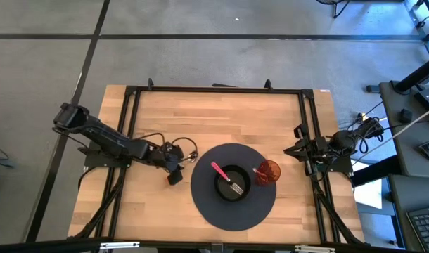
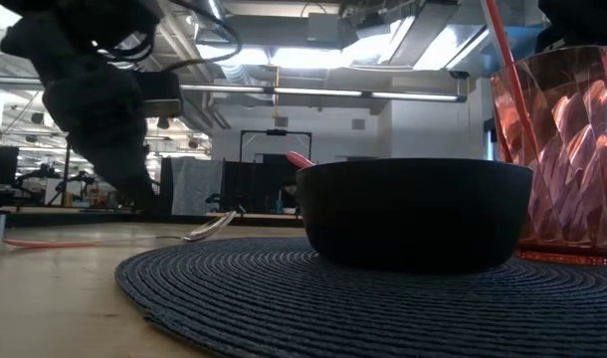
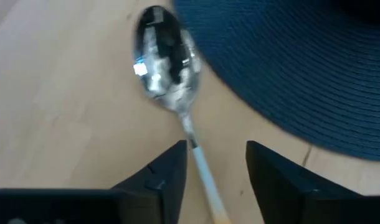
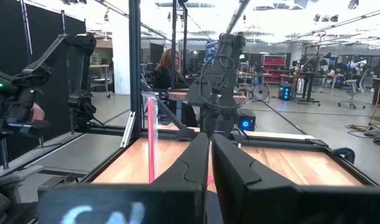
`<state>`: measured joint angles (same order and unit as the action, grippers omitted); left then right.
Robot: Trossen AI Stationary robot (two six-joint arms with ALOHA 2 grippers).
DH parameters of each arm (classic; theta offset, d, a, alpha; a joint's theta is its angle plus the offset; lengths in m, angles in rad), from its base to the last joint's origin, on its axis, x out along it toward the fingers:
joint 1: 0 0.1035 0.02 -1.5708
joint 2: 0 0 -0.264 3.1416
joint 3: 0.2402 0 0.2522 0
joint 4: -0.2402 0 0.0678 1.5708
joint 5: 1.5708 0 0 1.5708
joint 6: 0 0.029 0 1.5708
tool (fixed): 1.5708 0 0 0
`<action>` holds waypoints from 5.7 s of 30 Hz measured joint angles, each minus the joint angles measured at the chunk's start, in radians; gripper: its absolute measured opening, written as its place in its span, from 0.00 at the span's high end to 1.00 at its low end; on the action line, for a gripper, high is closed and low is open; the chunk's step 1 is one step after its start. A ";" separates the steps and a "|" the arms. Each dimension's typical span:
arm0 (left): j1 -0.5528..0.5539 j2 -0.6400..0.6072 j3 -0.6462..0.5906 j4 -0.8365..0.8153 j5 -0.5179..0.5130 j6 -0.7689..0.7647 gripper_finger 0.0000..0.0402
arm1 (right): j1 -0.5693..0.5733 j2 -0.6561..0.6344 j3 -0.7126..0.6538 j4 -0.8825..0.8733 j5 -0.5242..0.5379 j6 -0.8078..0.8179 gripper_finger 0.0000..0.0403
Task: Pick & Place Utensil
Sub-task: Put the orange spoon into the black bowl
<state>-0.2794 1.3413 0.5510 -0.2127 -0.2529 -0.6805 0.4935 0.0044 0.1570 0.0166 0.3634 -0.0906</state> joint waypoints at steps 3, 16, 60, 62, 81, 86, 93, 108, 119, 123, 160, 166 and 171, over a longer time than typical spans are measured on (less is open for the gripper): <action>0.000 0.057 0.033 0.000 0.015 0.019 0.57 | 0.000 0.000 0.000 0.000 0.000 0.000 0.94; 0.013 0.208 0.073 -0.053 0.003 0.029 0.59 | 0.000 0.000 0.000 -0.003 0.000 0.000 0.94; -0.074 0.181 0.307 -0.334 -0.265 0.095 0.99 | 0.000 0.000 0.000 -0.022 0.000 0.003 0.94; -0.079 0.180 0.307 -0.341 -0.270 0.092 0.99 | 0.000 0.000 0.000 -0.023 0.000 0.004 0.94; -0.140 0.178 0.527 -0.408 -0.272 0.146 0.99 | 0.000 0.000 0.000 -0.022 0.000 0.003 0.94; -0.142 0.178 0.552 -0.418 -0.285 0.169 0.99 | 0.000 0.000 0.000 -0.023 0.000 0.003 0.94; -0.142 0.183 0.553 -0.430 -0.272 0.170 0.99 | 0.000 0.000 0.000 -0.026 0.001 0.000 0.94; -0.142 0.473 0.977 -0.871 -0.279 0.168 0.99 | 0.000 0.000 0.000 -0.031 0.000 0.000 0.94; -0.146 0.458 0.993 -0.902 -0.306 0.204 0.99 | 0.000 0.000 0.000 -0.039 0.001 0.004 0.94; -0.156 0.446 0.992 -0.955 -0.333 0.205 0.99 | 0.000 0.000 0.000 -0.038 0.000 0.004 0.94; -0.084 0.207 0.644 -0.439 -0.166 0.197 0.99 | 0.000 0.000 0.000 -0.032 0.002 0.004 0.94; -0.111 0.422 0.927 -0.563 -0.130 0.197 0.99 | 0.000 0.000 0.000 -0.035 0.002 0.004 0.94; -0.089 0.631 1.200 -0.789 -0.030 0.220 0.99 | 0.000 0.000 0.000 -0.036 0.001 0.007 0.94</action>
<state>-0.3683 1.9723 1.7512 -1.0013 -0.2826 -0.4609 0.4938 0.0043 0.1570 -0.0196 0.3641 -0.0837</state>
